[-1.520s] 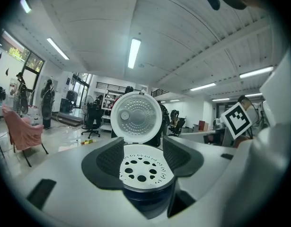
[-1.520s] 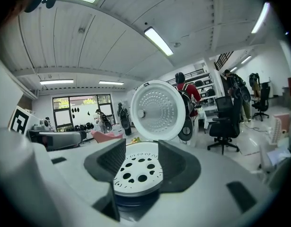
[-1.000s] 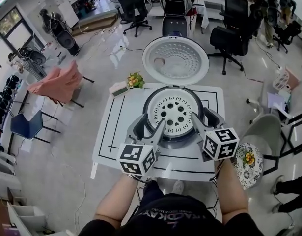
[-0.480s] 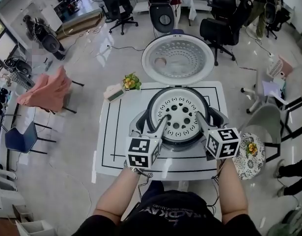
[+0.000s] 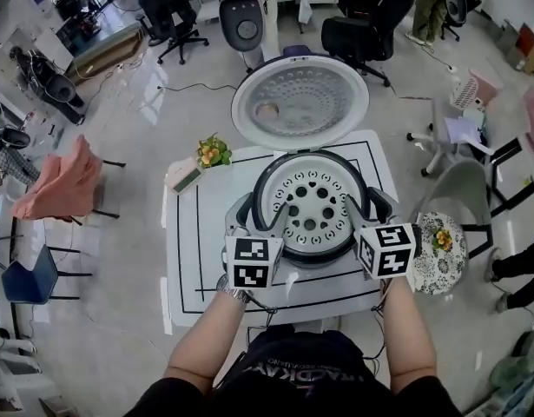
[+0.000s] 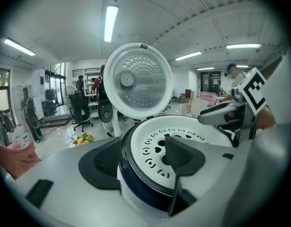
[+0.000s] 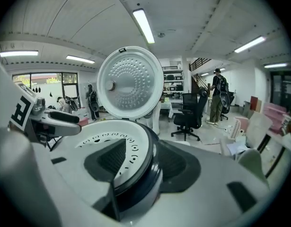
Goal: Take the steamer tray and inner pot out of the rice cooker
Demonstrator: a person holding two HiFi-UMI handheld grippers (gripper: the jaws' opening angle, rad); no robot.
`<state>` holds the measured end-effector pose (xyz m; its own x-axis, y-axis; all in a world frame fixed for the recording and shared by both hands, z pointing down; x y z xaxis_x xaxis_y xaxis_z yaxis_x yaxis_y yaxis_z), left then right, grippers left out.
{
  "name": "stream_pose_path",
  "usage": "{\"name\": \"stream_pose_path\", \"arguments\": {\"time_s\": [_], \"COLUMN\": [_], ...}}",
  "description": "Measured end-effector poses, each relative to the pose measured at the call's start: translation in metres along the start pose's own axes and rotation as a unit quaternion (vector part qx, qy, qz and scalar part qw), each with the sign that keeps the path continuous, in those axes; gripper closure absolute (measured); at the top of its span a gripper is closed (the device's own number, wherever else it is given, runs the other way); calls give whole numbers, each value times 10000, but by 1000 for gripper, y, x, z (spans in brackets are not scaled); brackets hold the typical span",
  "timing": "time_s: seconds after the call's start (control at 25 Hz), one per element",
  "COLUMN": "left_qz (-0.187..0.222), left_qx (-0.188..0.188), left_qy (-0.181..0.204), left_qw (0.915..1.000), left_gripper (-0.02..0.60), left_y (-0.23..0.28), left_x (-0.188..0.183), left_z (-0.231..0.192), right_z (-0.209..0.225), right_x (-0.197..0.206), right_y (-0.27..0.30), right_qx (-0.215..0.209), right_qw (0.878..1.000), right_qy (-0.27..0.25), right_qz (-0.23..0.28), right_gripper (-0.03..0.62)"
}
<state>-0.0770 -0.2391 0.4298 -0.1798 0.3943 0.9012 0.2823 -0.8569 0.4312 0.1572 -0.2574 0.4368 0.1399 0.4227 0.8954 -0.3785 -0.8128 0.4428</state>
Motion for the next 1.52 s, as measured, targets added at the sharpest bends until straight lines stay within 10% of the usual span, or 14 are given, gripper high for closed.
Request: {"name": "stream_pose_path", "arguments": {"time_s": [0.8, 1.52], "left_qz": [-226, -131], "left_qx": [318, 355], "left_qy": [168, -5], "left_qw": [9991, 9993], "left_gripper": [295, 295], "left_y": [24, 18], "left_x": [13, 10], "left_z": [-5, -14], "right_z": [-8, -9], "right_x": [10, -8], "right_y": [19, 14], "right_qx": [1069, 1077], "right_qw": [9864, 9839], "right_qy": [-841, -935], "right_qz": [-919, -1078], "right_gripper": [395, 482]}}
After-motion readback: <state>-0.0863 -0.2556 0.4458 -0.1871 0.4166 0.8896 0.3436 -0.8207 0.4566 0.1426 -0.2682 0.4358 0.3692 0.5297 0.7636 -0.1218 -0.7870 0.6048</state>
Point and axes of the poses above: the fingertips, and each gripper's own axes: y forward along the fingers, z to its right, x out of its underside, the point moved 7 cm from there along -y, backward along the fingers, and after that the axes turned 1 degree about z, right-handed, at the moved point
